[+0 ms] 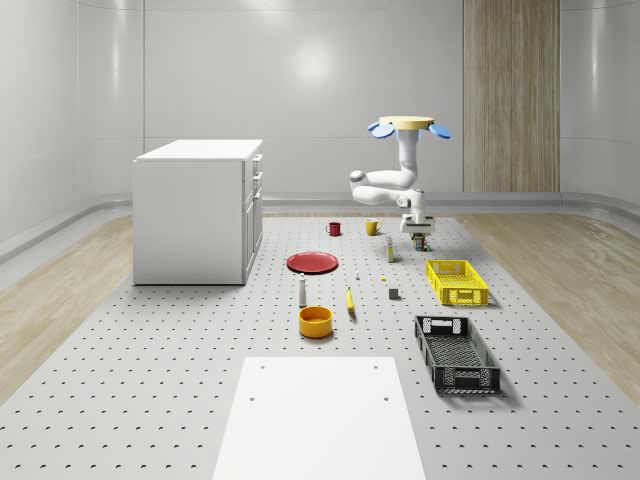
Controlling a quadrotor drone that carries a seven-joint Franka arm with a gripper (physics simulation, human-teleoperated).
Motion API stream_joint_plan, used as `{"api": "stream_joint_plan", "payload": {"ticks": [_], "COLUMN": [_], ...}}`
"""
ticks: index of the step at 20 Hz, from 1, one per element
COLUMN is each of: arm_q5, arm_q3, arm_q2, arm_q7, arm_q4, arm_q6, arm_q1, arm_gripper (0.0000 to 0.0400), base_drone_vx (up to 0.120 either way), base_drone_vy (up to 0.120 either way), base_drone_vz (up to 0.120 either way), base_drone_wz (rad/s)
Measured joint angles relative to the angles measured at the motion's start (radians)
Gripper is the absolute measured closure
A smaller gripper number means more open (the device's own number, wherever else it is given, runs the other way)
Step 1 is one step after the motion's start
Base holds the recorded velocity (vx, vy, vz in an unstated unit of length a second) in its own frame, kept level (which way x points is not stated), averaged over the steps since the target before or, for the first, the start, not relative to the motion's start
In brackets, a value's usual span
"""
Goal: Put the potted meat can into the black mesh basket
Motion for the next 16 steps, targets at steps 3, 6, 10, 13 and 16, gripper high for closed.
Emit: {"api": "stream_joint_plan", "payload": {"ticks": [3, 6, 10, 13, 16], "arm_q5": [0.001, 0.003, 0.005, 0.006, 0.007], "arm_q3": [0.001, 0.001, 0.002, 0.003, 0.003], "arm_q2": [-0.003, -0.006, -0.01, -0.013, -0.016], "arm_q7": [0.001, 0.002, 0.003, 0.004, 0.005], "arm_q4": [0.0, 0.0, 0.001, 0.001, 0.001], "arm_q6": [0.003, 0.006, 0.01, 0.012, 0.015], "arm_q1": [-0.001, -0.002, -0.004, -0.005, -0.006], "arm_gripper": [0.0118, 0.0118, 0.0118, 0.0118, 0.0118], "base_drone_vx": [0.12, 0.12, 0.12, 0.12, 0.12], "base_drone_vy": [0.0, 0.0, 0.0, 0.0, 0.0], "base_drone_vz": [0.0, 0.0, 0.0, 0.0, 0.0], "base_drone_wz": [0.0, 0.0, 0.0, 0.0, 0.0]}}
